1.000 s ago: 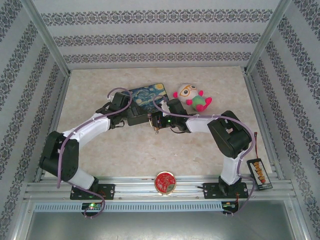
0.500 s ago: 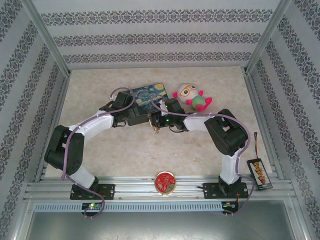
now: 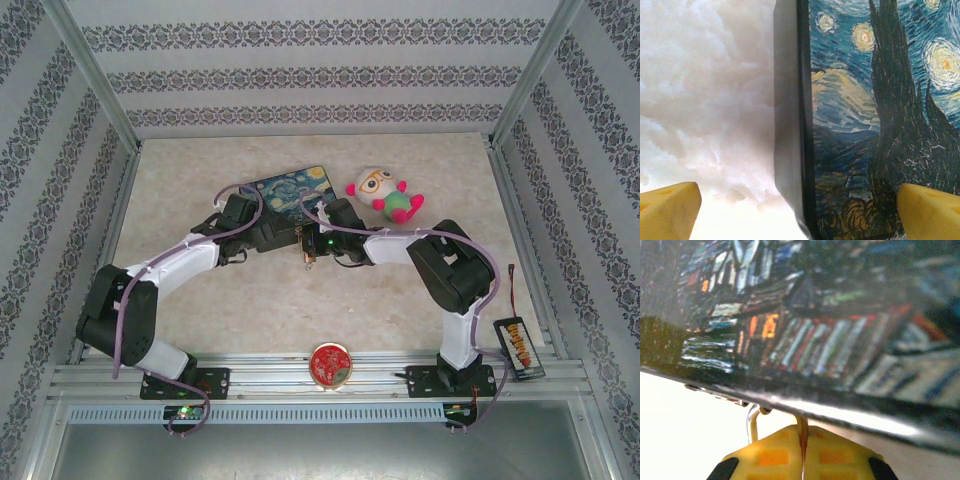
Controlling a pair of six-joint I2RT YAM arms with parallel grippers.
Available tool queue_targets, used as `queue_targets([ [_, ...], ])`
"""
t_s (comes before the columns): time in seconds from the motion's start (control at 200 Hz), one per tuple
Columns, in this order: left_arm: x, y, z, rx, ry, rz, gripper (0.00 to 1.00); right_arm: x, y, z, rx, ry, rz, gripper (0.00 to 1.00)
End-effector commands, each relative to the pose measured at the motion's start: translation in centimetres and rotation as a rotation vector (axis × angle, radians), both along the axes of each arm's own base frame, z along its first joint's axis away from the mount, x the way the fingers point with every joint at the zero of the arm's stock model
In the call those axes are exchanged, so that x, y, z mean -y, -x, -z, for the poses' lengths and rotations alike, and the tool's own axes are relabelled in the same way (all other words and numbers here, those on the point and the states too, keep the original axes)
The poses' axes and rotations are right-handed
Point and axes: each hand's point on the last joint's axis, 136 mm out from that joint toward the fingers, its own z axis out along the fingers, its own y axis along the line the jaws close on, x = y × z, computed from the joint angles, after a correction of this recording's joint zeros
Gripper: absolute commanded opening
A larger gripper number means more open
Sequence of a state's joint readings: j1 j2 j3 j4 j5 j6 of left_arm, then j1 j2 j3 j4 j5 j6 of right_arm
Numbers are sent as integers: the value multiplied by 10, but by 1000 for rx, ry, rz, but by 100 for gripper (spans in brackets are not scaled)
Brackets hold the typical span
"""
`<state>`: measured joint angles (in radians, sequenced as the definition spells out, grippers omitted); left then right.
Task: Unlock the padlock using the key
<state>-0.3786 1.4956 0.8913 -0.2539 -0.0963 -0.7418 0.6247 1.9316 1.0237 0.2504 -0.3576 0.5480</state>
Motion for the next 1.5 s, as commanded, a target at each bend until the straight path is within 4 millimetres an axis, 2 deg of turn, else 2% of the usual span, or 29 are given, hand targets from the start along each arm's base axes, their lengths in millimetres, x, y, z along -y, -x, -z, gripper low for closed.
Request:
queue_targets([
  [0.0, 1, 16, 6, -27, 11, 0, 99, 9, 2, -4, -6, 18, 50, 2],
  [0.13, 3, 22, 4, -26, 13, -5, 99, 11, 7, -5, -15, 15, 60, 0],
  [0.32, 1, 33, -2, -3, 6, -26, 99, 15, 25, -4, -48, 10, 92, 0],
  [0.61, 10, 42, -26, 94, -26, -40, 99, 30, 40, -5, -71, 12, 177, 0],
  [0.909, 29, 34, 4, 24, -32, 6, 99, 25, 36, -8, -84, -23, 204, 0],
  [1.039, 26, 37, 14, -13, -60, 2, 99, 28, 33, -12, -79, -28, 235, 0],
  [1.499, 17, 43, 11, 10, -62, -31, 99, 29, 22, -23, -82, -125, 312, 0],
])
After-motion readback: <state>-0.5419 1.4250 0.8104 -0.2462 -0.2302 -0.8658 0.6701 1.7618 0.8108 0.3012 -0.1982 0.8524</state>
